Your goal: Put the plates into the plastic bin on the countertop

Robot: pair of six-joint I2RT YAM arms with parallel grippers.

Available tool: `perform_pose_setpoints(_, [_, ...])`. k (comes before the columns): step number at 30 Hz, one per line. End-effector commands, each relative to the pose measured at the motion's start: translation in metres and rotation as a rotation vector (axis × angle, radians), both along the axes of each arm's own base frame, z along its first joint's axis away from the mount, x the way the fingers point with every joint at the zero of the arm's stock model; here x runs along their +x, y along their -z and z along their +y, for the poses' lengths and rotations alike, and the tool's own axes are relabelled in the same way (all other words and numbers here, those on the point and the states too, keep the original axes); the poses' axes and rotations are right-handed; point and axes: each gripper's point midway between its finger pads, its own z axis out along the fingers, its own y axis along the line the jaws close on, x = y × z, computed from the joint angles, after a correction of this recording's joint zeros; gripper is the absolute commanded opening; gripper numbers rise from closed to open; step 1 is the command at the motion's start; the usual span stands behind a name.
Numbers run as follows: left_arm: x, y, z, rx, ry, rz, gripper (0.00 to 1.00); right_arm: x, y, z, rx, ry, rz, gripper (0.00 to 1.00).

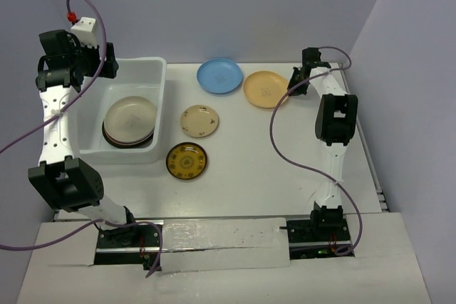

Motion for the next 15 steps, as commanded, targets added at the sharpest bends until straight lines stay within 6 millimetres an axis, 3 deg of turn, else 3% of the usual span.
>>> perform_pose_setpoints(1, [-0.008, -0.033, -0.026, -0.127, 0.118, -0.053, 0.99, -0.015, -0.121, -0.018, 0.068, -0.055, -0.222, 0.00])
perform_pose_setpoints(4, [-0.015, -0.042, -0.052, -0.224, 0.215, -0.053, 0.99, -0.033, -0.182, -0.007, 0.063, -0.150, -0.362, 0.00])
perform_pose_setpoints(9, [-0.028, -0.042, -0.124, -0.247, 0.379, -0.033, 0.95, -0.069, -0.228, 0.055, 0.037, -0.345, -0.463, 0.00])
perform_pose_setpoints(10, [-0.030, -0.042, -0.127, -0.249, 0.386, -0.028, 0.94, -0.074, -0.235, 0.058, 0.026, -0.362, -0.480, 0.00])
perform_pose_setpoints(12, [-0.037, -0.040, -0.154, -0.305, 0.443, 0.008, 0.88, -0.097, -0.247, 0.116, 0.010, -0.496, -0.514, 0.00])
perform_pose_setpoints(13, [-0.041, -0.040, -0.168, -0.316, 0.484, 0.019, 0.87, -0.101, -0.250, 0.119, -0.007, -0.504, -0.523, 0.00])
perform_pose_setpoints(15, [-0.047, -0.040, -0.186, -0.369, 0.526, 0.047, 0.85, -0.123, -0.255, 0.164, -0.020, -0.610, -0.552, 0.00])
